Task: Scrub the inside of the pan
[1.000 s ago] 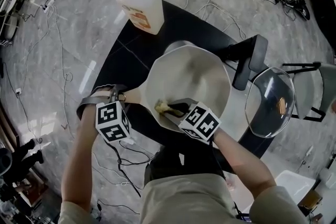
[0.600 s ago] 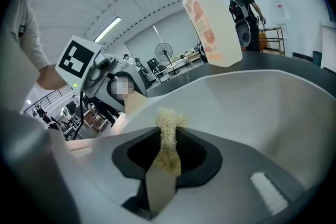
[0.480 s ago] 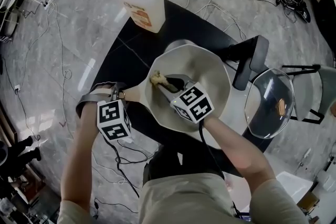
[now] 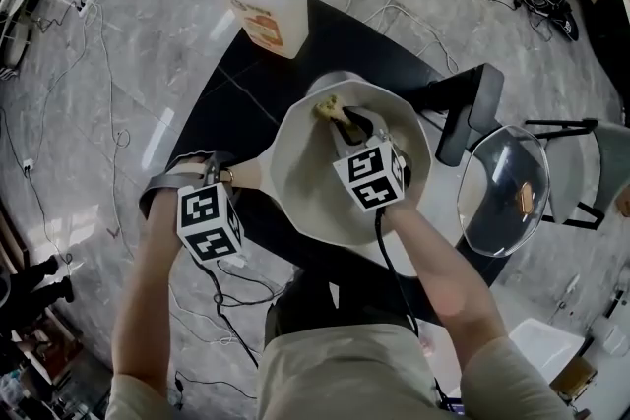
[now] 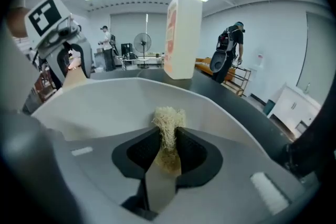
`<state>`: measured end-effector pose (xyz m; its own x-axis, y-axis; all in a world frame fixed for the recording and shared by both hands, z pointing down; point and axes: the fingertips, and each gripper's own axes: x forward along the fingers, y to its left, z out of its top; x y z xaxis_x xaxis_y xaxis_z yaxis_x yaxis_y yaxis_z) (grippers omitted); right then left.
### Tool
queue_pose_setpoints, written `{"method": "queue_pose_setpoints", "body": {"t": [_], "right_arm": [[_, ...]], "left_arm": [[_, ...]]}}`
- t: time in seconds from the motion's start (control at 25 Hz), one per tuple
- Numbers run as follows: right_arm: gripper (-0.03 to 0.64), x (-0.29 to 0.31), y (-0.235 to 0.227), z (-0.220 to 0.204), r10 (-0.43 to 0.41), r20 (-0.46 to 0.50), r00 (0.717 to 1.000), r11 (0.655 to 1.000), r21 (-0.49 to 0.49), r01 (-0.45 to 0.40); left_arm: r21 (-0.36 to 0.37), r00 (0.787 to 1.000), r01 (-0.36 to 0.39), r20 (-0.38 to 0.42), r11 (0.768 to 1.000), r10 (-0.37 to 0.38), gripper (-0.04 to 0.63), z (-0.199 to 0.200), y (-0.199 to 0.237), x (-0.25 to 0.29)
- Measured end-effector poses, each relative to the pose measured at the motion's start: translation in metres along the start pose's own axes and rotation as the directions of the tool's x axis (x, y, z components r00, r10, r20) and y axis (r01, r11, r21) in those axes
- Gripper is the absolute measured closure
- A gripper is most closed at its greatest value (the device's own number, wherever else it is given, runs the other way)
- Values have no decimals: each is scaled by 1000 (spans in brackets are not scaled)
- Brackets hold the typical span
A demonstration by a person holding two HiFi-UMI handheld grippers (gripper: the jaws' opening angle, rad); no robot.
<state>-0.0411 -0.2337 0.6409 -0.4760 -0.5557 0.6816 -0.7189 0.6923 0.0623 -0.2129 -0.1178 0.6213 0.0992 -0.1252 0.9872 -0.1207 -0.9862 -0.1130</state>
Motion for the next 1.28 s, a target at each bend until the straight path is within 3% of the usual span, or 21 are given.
{"method": "queue_pose_setpoints", "body": {"t": [0.16,0.4,0.64,0.76,0.84,0.92,1.0,1.16,1.28], "right_arm": [[523,-11,-24,-29,-157,-130,979,976,-173,133],[526,-43,-25,-84,-190,-383,904,957,-276,85],[531,-92,12,-120,-2,-605,796,968,-201,-150],[531,-110,51,-129,161,-668,726,946,-104,-306],[529,-114,83,-127,284,-661,694,917,-24,-397],[528,-110,106,-121,379,-617,690,892,45,-449],[528,-102,121,-108,462,-540,703,870,120,-479],[528,-71,143,-64,561,-330,759,828,215,-518],[528,-47,140,-27,551,-198,811,827,263,-498]], "left_arm": [[-6,1000,11,17,1000,-11,428,0,0,0],[-3,1000,13,20,1000,-13,428,1,-1,1],[2,999,25,29,1000,-25,428,1,-2,1],[-2,999,29,31,1000,-29,428,1,-2,1],[-10,999,36,35,999,-36,428,1,-3,1],[-21,998,42,40,999,-42,428,1,-4,1],[-24,998,42,40,999,-41,430,2,-4,1],[-22,998,45,36,999,-44,430,2,-3,1],[-12,999,46,30,999,-46,430,2,-3,1]]}}
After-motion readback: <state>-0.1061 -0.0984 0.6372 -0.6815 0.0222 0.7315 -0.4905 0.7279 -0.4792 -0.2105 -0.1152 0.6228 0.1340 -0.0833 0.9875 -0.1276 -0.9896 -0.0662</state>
